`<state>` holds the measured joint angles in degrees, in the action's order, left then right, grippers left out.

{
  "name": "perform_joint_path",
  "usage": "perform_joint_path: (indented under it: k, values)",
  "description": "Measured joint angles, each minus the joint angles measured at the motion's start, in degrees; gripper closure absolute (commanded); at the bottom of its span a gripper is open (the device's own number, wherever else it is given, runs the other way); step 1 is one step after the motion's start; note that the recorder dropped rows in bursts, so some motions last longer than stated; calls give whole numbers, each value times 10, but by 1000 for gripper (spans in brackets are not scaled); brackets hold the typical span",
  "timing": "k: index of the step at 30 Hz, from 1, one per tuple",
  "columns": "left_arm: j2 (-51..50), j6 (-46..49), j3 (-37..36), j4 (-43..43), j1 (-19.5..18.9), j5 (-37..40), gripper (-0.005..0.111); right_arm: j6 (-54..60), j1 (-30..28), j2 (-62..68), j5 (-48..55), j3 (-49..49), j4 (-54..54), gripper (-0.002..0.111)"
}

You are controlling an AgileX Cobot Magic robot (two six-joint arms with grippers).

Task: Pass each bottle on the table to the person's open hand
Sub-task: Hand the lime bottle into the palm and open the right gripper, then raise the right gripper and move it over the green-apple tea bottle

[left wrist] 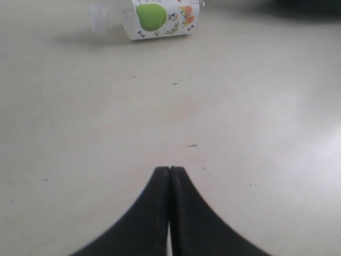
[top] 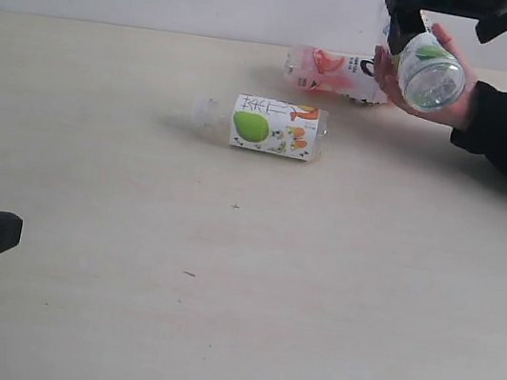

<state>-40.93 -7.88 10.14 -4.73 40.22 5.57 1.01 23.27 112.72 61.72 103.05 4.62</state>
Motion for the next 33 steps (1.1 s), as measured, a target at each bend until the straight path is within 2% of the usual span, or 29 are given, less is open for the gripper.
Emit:
perform_joint_path:
  k: [4,10,19,24,33]
  values:
    - [0,0,0,0,0,0,107,47,29,-54,75,0,-39,11]
    - [0,0,0,0,0,0,107,44,39,-177,79,-65,-84,12]
    - [0,0,0,0,0,0,107,92,40,-335,85,-133,-80,12]
    - [0,0,0,0,0,0,107,113,40,-370,86,-134,-77,12]
    - [0,0,0,0,0,0,107,156,40,-358,86,-134,-76,12]
